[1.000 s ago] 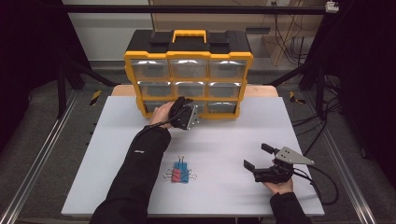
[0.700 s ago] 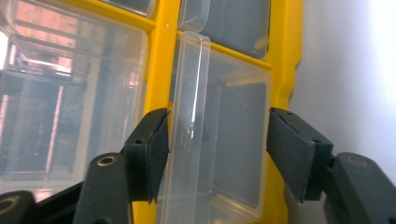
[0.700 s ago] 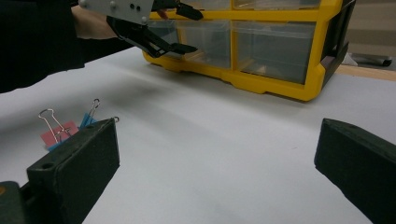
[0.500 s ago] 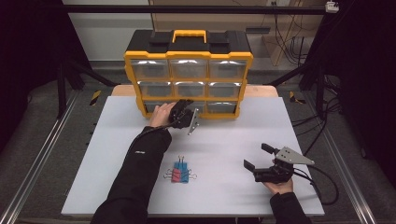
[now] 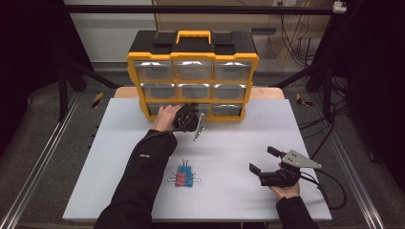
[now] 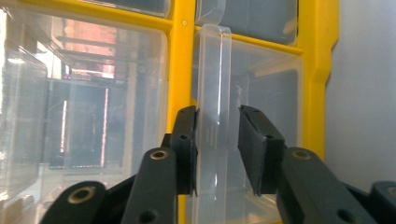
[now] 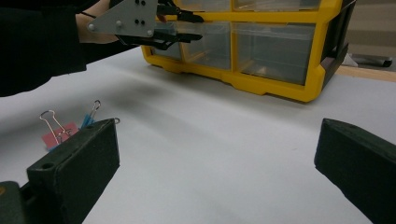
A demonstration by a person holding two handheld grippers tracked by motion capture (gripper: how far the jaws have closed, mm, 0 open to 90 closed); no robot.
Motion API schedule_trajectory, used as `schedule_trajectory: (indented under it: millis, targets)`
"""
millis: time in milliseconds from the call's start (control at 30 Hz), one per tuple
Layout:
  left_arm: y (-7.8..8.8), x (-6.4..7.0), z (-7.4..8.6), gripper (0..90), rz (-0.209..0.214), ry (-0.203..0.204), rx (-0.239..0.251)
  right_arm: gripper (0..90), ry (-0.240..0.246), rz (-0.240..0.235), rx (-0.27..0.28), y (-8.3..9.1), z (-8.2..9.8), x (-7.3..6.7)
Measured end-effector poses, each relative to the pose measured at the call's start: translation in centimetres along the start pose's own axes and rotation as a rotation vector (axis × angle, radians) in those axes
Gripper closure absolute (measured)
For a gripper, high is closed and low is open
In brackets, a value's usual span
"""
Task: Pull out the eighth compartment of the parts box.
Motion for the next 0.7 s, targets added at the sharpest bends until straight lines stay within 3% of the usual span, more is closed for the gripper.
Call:
schedule_trajectory:
  millis: [33, 100, 700]
  targets:
    - [-0.04, -0.04, 0.00, 69.6, -0.017, -0.024, -0.004, 0.5, 0.000, 0.000, 0.000, 0.01, -0.01, 0.01]
    - [-0.05, 0.00, -0.09, 73.6, -0.030, -0.031, -0.012, 0.5, -0.001, 0.001, 0.002, 0.01, -0.03, 0.02]
    - [0.09, 0.15, -0.18, 75.0, -0.040, -0.065, -0.032, 0.5, 0.003, -0.005, 0.010, 0.02, -0.05, 0.07]
Point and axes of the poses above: each handheld gripper's, and its own axes: y roughly backward along the jaws, z roughly out of its underside, x roughly to its right, the point moved 3 cm from there along -y, roughly forward along the jaws, and after that the axes turned 8 degrees about z, right-handed, at the moved point
